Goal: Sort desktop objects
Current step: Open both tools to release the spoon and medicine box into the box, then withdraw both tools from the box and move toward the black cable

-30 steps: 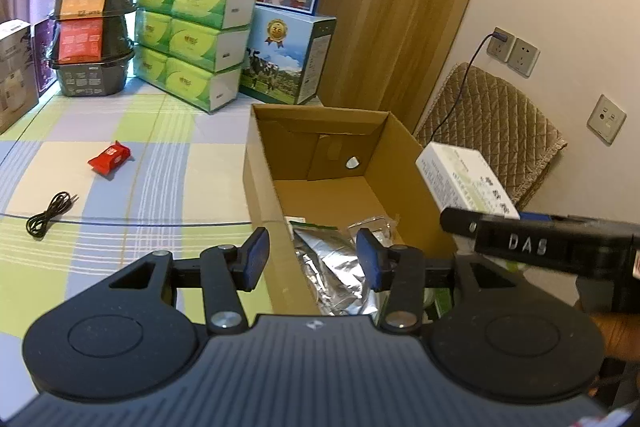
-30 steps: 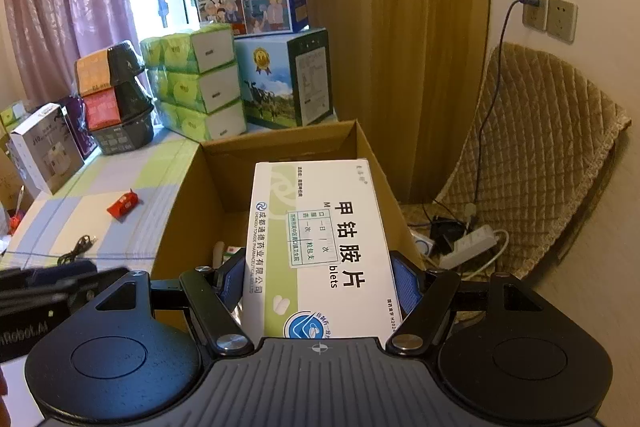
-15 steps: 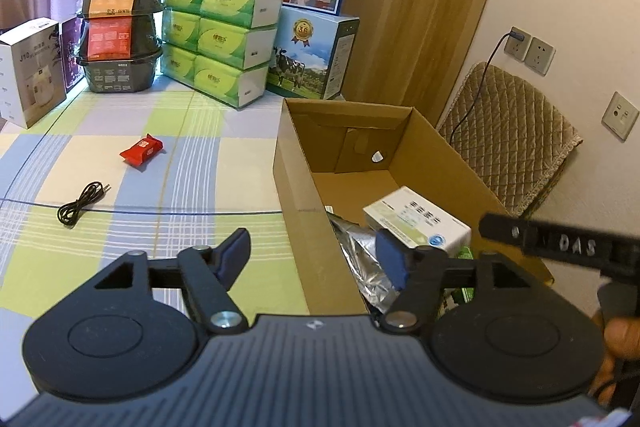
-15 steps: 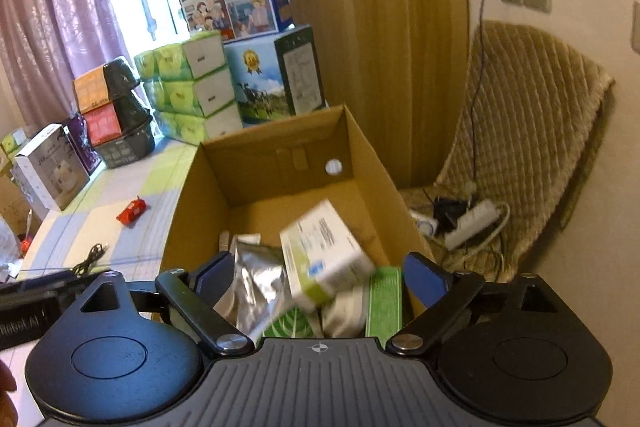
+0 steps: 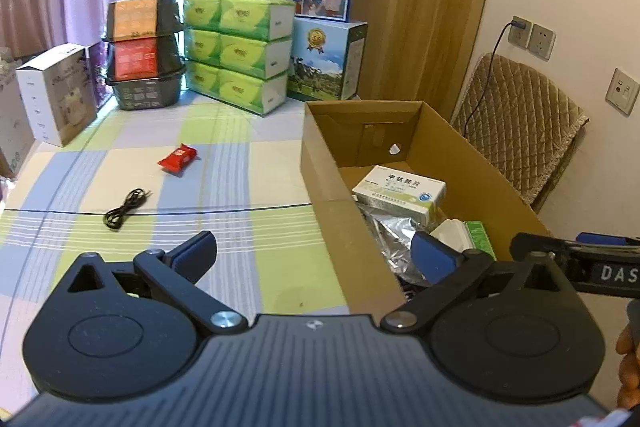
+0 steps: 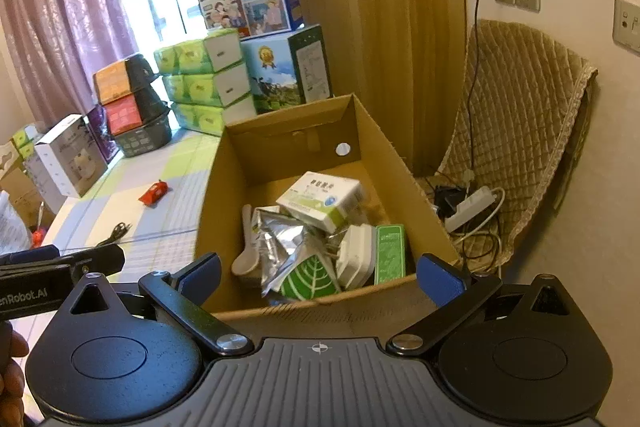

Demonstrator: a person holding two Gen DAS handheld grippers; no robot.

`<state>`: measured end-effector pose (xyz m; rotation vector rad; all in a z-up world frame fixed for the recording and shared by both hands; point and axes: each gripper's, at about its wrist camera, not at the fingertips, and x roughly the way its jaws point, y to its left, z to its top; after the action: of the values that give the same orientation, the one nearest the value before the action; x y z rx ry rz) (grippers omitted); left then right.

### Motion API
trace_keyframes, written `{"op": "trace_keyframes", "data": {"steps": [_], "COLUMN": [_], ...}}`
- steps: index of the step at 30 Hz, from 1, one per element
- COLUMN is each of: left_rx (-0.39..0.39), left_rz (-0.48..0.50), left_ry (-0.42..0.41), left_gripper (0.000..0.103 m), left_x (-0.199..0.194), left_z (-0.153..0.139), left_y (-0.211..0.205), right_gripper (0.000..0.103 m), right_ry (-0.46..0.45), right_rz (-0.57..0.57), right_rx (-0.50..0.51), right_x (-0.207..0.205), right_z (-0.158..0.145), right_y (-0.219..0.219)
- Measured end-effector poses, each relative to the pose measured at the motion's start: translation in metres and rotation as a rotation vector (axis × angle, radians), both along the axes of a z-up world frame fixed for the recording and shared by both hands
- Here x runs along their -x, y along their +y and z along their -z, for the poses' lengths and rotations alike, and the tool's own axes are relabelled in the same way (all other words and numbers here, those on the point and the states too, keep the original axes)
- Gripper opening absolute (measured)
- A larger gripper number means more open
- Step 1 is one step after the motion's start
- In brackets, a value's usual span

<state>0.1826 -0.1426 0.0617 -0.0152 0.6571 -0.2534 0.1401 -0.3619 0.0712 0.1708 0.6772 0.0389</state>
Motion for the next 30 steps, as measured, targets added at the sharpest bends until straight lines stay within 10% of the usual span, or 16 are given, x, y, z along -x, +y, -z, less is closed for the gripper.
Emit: {"op": "trace_keyframes", "data": {"steps": [30], "left_rx": [-0.080], "left_rz": [-0.155], "left_ry": [0.054], "left_gripper": [0.102], "left_x": [0.070], "left_z": [0.000], "left_y": [0.116], "right_gripper": [0.101], "right_ry": [0.023], "right_rz": [-0.207], "right_rx": [0.036], "right_x": [0.046], "right_z": [0.008], "right_y": [0.122]}}
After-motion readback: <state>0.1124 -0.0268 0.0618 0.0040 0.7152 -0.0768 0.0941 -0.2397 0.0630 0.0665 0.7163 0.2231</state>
